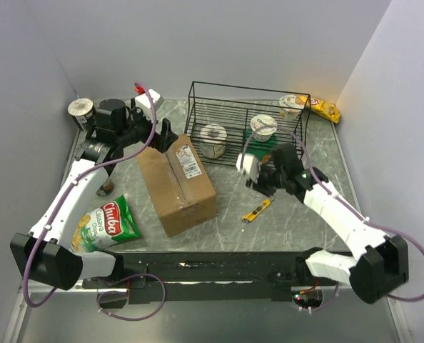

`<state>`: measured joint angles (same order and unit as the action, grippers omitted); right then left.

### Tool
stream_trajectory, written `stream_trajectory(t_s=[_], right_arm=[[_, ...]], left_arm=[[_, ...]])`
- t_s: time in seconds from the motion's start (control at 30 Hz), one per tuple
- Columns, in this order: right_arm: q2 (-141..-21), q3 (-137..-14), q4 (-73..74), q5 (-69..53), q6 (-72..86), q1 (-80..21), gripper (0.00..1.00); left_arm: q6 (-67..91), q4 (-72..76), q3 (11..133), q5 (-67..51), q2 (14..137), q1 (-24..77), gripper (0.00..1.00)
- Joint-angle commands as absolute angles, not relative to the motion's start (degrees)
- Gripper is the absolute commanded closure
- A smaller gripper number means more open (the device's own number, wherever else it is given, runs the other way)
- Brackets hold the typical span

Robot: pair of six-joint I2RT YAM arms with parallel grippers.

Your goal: Unpack the express box

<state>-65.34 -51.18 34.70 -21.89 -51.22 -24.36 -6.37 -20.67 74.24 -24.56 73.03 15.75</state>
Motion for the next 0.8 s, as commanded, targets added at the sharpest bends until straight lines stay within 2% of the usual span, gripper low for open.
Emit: stream_trajectory(t_s=[0.0, 0.1, 0.13, 0.17, 0.23, 0.43, 0.57, 0.77], right_arm=[[-73.0, -60.4, 39.4, -13.4, -15.5, -23.3, 0.59], [-79.5, -64.7, 46.3, -14.1, -5.3, -21.6, 0.49], [-80.4, -64.5, 46.7, -15.7, -1.1, -20.0, 0.39], [-80.5, -64.2, 46.5, -16.1, -0.1, -19.6, 0.33], [-80.1, -62.8, 46.1, -16.6, 3.3, -19.5, 0.26], [-79.9, -59.4, 48.4, -15.3, 8.6, -19.4, 0.2], [-81.5, -55.6, 48.3, -15.0, 10.7, -19.4, 0.24], [-82.9, -51.0, 45.5, -14.0, 13.7, -19.4, 0.25]], left_arm=[[-6.1, -18.3, 75.2, -26.5, 72.9, 16.4, 0.04], [-8.0, -20.2, 75.2, -25.7, 72.9, 16.7, 0.04], [-9.5, -21.2, 75.2, -25.4, 72.9, 16.7, 0.04], [-10.3, -22.7, 75.3, -25.1, 72.8, 16.8, 0.04], [-12.1, -24.2, 75.2, -23.3, 72.5, 16.9, 0.04], [-14.9, -28.5, 73.7, -20.2, 71.6, 17.3, 0.03], [-14.0, -30.8, 73.3, -19.2, 72.4, 18.5, 0.04], [-13.0, -32.2, 72.0, -20.5, 73.5, 19.1, 0.04]])
